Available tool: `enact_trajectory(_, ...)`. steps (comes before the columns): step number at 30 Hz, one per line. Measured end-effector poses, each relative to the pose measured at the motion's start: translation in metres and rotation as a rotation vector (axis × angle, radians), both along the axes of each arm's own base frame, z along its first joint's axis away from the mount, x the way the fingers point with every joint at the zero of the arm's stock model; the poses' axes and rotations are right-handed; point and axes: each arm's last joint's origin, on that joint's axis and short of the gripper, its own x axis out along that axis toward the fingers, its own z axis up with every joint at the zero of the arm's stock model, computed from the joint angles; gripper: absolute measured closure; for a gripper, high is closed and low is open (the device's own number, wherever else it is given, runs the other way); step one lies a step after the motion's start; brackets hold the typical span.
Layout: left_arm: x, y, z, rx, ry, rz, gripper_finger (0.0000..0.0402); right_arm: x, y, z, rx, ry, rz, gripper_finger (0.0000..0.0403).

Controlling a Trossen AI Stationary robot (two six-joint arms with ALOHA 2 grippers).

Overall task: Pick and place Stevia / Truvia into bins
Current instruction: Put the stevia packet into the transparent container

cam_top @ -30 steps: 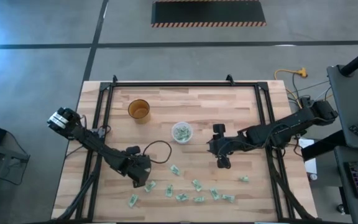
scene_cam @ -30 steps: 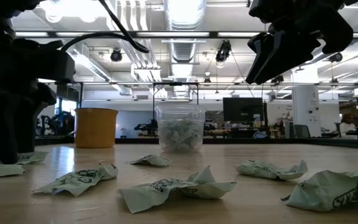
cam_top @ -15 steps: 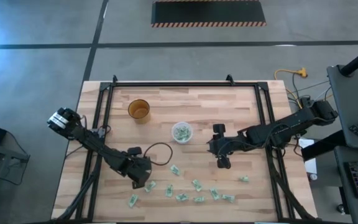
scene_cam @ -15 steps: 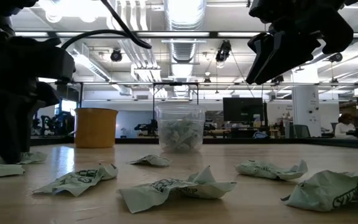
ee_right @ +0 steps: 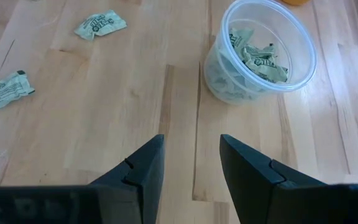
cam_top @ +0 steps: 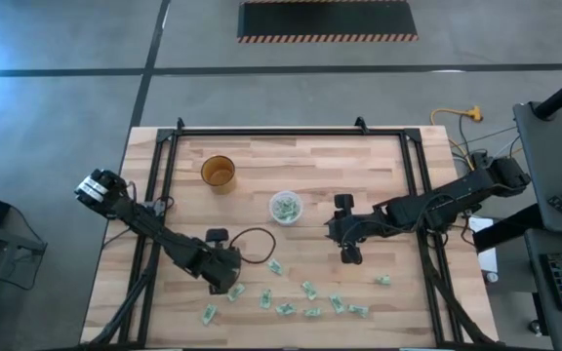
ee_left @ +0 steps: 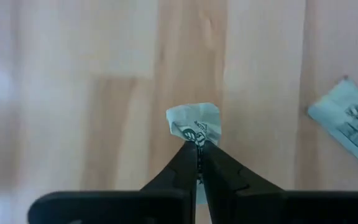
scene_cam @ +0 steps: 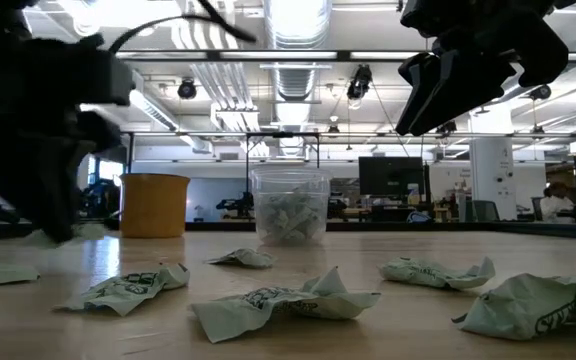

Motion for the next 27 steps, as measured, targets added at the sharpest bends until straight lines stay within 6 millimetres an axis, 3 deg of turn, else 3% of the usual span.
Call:
enact_trajectory(12,0.038,0.019,0.031,0.505,-0.279,-0.122,0.0400,0.000,0.000,0.000,-0.001,-0.002,-0.002,0.0257)
enact_trajectory(22,0.078,0.067,0.052,0.635,-0.416,-0.116,0.0400,0.000,0.000,-0.001,0.009,-0.001,-0.014,0.0257)
enact_trajectory(27,0.090,0.100,0.053,0.555,-0.446,-0.120,0.0400,-0.002,-0.001,-0.005,0.028,0.008,-0.039,0.0257)
